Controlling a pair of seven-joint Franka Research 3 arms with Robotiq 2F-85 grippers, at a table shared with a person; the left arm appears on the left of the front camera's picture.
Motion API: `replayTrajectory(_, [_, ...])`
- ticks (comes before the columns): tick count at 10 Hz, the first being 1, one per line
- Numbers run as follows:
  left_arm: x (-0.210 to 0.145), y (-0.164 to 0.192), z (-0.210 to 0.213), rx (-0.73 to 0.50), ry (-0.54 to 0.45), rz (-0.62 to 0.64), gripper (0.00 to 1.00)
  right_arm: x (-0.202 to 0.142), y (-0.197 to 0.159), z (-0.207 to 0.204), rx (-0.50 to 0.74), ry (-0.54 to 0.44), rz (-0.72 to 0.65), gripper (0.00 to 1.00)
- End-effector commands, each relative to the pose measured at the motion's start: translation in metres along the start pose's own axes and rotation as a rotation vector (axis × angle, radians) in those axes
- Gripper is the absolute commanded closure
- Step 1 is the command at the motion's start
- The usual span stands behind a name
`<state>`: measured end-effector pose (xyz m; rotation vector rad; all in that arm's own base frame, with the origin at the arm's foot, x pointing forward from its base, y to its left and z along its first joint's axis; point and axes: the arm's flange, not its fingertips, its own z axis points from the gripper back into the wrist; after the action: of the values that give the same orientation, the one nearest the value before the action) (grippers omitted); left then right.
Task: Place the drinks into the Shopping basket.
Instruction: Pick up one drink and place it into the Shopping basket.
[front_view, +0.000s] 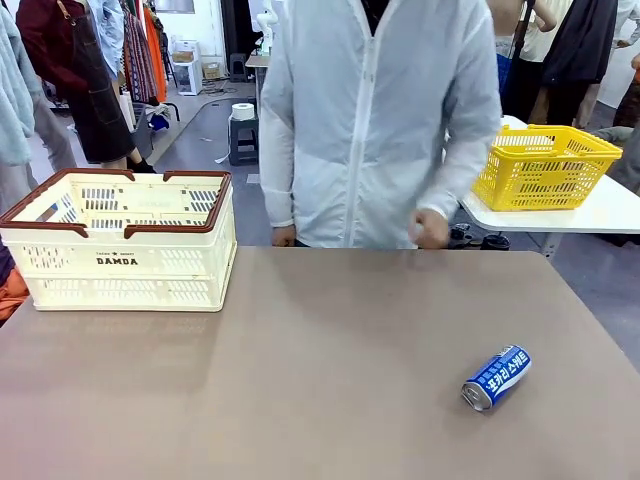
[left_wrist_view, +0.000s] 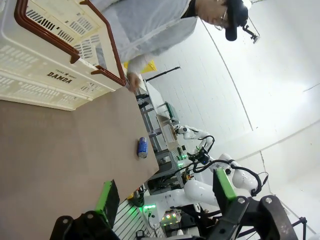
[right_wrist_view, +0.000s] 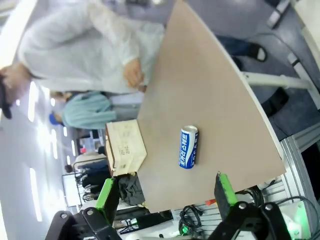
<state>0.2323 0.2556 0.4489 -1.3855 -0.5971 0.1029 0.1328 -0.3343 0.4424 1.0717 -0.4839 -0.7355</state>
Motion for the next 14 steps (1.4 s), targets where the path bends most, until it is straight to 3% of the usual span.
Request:
replayTrajectory(1, [0.002,-0.002,0.002,-0.022,-0.01,-0.024,0.0,0.003,0.006,-0.023,-0.016,0.003,0.025,0.0])
replayTrajectory(3, [0.002,-0.002,0.002,-0.022,-0.01,-0.024,0.0,-0.006,0.034,-0.055,-0.094,0.005,0.082,0.0])
replayTrajectory(6, [0.002,-0.002,0.002,-0.022,-0.01,-0.024,0.0,-0.043,0.109,-0.204,-0.399,0.31,0.375,0.0])
replayTrajectory(8, [0.002,-0.002,0.002,-0.022,-0.01,-0.024,0.0,-0.083,0.121,-0.302,-0.648,0.421,0.506,0.0])
replayTrajectory(9, [0.002,-0.002,0.002,-0.022,-0.01,-0.024,0.0,-0.114,0.12,-0.345,-0.702,0.532,0.602,0.0])
replayTrajectory(11, [0.002,-0.002,0.002,-0.022,-0.01,-0.024,0.0,-0.152,0.115,-0.384,-0.769,0.617,0.701,0.0])
replayTrajectory(12, [0.002,-0.002,0.002,-0.022,-0.01,-0.024,0.0,-0.146,0.118,-0.369,-0.767,0.58,0.732,0.0])
replayTrajectory(13, [0.002,-0.002,0.002,-0.022,-0.01,-0.024,0.0,-0.139,0.144,-0.391,-0.729,0.634,0.651,0.0])
replayTrajectory(14, [0.002,-0.002,0.002,-0.022,-0.01,-0.024,0.0,-0.139,0.144,-0.391,-0.729,0.634,0.651,0.0])
